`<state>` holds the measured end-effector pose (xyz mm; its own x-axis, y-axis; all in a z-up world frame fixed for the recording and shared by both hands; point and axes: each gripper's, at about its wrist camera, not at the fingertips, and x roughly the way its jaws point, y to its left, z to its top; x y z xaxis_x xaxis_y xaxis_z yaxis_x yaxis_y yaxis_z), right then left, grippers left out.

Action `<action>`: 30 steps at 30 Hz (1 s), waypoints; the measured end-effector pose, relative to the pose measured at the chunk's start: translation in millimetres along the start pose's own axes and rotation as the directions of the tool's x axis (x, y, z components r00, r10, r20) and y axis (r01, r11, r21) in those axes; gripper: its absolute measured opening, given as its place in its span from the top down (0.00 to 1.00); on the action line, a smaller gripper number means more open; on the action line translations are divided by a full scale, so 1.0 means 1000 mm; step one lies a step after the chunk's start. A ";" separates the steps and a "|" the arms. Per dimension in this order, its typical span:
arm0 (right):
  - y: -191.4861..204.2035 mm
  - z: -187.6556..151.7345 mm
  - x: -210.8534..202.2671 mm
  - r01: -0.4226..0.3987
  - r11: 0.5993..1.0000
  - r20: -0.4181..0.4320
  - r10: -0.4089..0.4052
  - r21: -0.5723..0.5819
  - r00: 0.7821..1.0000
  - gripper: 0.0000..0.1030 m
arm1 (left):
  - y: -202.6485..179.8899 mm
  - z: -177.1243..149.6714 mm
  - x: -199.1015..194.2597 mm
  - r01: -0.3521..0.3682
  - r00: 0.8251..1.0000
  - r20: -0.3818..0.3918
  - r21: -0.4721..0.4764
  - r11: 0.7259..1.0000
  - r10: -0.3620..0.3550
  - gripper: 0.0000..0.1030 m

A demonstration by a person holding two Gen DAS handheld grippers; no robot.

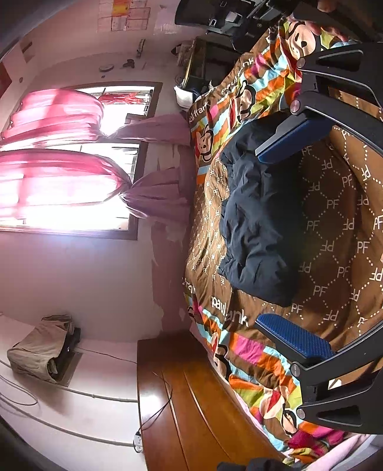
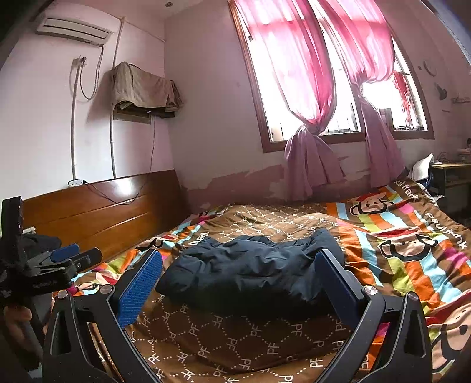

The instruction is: Fold large clothes

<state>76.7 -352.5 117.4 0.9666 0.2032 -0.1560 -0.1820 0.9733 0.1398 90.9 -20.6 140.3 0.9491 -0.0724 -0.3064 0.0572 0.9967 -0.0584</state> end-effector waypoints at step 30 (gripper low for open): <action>0.031 -0.091 -0.026 0.104 0.994 -0.055 -0.106 -0.039 0.993 0.01 | 0.016 -0.093 -0.023 -0.019 1.000 -0.013 0.017 1.000 0.019 0.00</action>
<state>30.0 -317.8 36.4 0.9691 0.1040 -0.2235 -0.0870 0.9926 0.0849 41.5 -6.6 58.1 0.9460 -0.0540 -0.3195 0.0447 0.9983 -0.0363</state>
